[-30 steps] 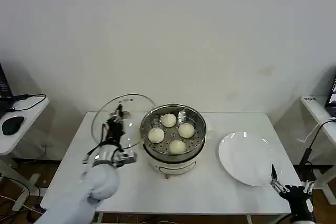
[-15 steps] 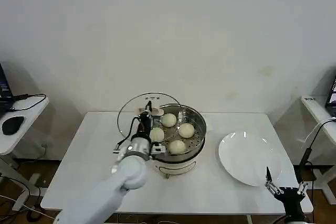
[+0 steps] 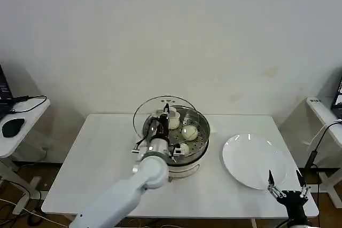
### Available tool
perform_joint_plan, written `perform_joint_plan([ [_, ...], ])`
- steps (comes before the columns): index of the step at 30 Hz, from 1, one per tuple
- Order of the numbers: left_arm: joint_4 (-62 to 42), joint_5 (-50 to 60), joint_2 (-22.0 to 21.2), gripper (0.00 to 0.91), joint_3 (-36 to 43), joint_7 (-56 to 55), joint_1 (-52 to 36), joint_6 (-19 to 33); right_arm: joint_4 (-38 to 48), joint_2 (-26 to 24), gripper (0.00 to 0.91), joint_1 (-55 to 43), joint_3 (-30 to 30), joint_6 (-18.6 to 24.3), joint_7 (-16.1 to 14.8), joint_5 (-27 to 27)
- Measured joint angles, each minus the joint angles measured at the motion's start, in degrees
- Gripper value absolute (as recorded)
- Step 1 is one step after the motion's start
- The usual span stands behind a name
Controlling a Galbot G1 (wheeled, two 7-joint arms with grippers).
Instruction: Take steamed baozi put them in steamer then cover it.
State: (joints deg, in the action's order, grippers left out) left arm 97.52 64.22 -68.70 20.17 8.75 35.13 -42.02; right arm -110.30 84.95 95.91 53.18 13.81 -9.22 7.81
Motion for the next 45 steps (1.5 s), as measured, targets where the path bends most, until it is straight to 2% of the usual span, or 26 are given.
perform_joint_plan([
  [11, -1.4, 1.9, -2.9, 0.000, 1.8, 0.9, 0.3, -0.2, 0.3, 0.1, 0.907, 0.0, -0.2, 0.0, -0.1, -0.2],
  [45, -2.1, 3.0, -4.2, 0.000, 1.7, 1.5, 2.1, -0.2, 0.1, 0.2, 0.907, 0.1, -1.2, 0.0, -0.4, -0.3],
])
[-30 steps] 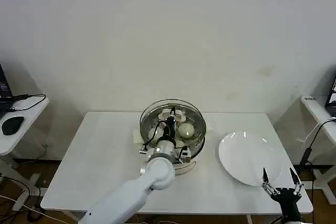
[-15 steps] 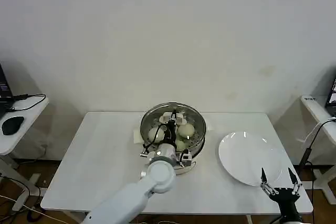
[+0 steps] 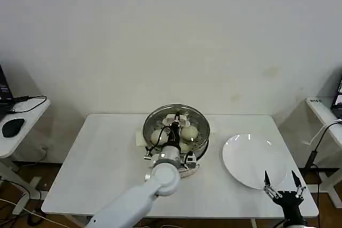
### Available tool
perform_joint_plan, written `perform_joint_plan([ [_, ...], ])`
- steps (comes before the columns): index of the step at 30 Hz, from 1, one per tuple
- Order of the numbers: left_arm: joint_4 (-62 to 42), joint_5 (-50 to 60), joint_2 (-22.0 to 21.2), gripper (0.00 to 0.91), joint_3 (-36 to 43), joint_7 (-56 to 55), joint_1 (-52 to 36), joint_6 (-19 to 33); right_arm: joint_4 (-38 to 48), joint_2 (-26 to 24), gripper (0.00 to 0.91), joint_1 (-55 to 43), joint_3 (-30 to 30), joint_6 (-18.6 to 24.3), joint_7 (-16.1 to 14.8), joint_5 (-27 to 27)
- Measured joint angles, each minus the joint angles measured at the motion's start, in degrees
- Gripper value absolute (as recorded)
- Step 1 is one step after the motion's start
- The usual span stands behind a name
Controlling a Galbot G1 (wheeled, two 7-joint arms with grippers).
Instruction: Take steamed baozi put them in steamer then cover it.
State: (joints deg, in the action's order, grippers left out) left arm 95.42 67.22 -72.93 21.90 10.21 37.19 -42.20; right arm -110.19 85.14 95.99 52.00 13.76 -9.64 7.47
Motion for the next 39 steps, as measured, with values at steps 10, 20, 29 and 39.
perform_joint_plan([
  [10, 0.5, 0.0, -0.1, 0.000, 0.1, 0.5, 0.4, 0.0, 0.0, 0.0, 0.907, 0.0, -0.2, 0.0, -0.1, 0.0],
  [20, 0.6, 0.0, -0.4, 0.907, 0.0, 0.7, 0.5, 0.0, -0.1, 0.1, 0.907, 0.0, -0.3, 0.0, -0.2, -0.1],
  [29, 0.3, 0.3, -0.7, 0.907, -0.3, 0.9, 0.9, 0.0, -0.1, 0.1, 0.907, 0.1, -0.4, 0.0, -0.3, -0.1],
  [39, 0.3, 0.7, -0.7, 0.907, -0.5, 0.9, 0.9, 0.0, -0.1, 0.1, 0.907, 0.1, -0.6, 0.0, -0.4, -0.1],
])
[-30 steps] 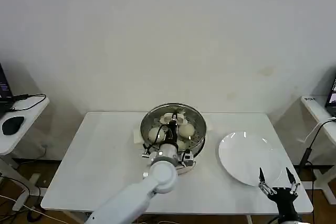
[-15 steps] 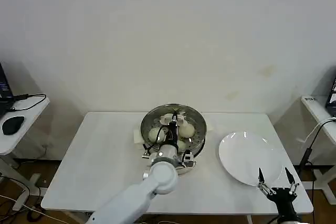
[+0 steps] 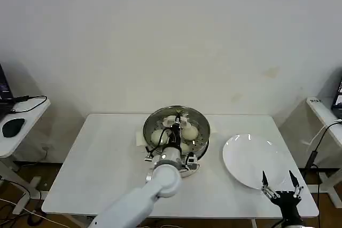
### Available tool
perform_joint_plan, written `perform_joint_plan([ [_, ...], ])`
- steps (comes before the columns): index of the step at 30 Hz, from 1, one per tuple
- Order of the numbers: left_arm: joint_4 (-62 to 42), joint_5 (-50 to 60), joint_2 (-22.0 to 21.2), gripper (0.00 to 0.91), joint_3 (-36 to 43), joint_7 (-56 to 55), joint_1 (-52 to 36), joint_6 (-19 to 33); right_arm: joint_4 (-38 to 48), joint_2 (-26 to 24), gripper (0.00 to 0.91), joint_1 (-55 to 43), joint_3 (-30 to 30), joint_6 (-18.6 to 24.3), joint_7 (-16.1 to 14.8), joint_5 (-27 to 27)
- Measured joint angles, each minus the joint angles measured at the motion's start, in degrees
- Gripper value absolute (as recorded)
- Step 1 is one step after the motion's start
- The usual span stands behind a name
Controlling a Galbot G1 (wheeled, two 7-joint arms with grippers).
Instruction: Take steamed baozi put them in steamer then cover it.
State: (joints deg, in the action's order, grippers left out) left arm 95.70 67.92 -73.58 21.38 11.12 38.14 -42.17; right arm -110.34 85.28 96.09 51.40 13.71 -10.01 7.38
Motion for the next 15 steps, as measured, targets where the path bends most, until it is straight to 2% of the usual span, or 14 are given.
perform_joint_plan([
  [15, 1.1, 0.5, 0.9, 0.907, -0.3, 0.2, 0.1, 0.0, -0.1, 0.1, 0.907, 0.1, -0.3, 0.0, -0.2, -0.1],
])
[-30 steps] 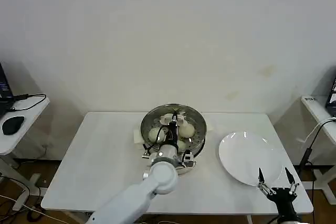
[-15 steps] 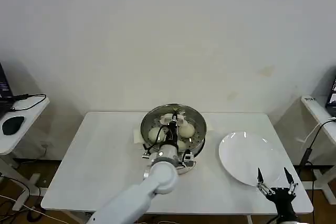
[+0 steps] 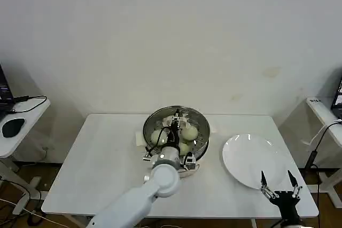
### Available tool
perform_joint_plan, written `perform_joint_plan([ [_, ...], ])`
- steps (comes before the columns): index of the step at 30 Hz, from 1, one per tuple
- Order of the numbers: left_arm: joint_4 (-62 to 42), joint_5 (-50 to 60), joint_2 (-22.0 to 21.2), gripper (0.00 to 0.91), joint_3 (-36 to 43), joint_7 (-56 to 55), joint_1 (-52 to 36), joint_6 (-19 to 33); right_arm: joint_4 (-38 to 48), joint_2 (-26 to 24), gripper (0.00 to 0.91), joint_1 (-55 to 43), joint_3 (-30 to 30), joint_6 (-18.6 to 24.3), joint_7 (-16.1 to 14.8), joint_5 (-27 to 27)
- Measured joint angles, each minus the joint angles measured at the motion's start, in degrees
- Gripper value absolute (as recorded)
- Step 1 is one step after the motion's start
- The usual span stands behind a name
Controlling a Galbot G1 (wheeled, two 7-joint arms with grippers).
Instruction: Take steamed baozi put them in steamer then cover it.
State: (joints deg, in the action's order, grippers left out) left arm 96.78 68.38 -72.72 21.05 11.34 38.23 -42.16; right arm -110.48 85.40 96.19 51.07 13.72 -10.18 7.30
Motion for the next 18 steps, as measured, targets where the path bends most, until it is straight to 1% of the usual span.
perform_joint_plan([
  [18, 2.9, -0.3, 1.6, 0.907, -0.2, 0.0, 0.2, 0.0, 0.2, 0.2, 0.907, 0.1, -0.5, 0.1, -0.1, -0.2],
])
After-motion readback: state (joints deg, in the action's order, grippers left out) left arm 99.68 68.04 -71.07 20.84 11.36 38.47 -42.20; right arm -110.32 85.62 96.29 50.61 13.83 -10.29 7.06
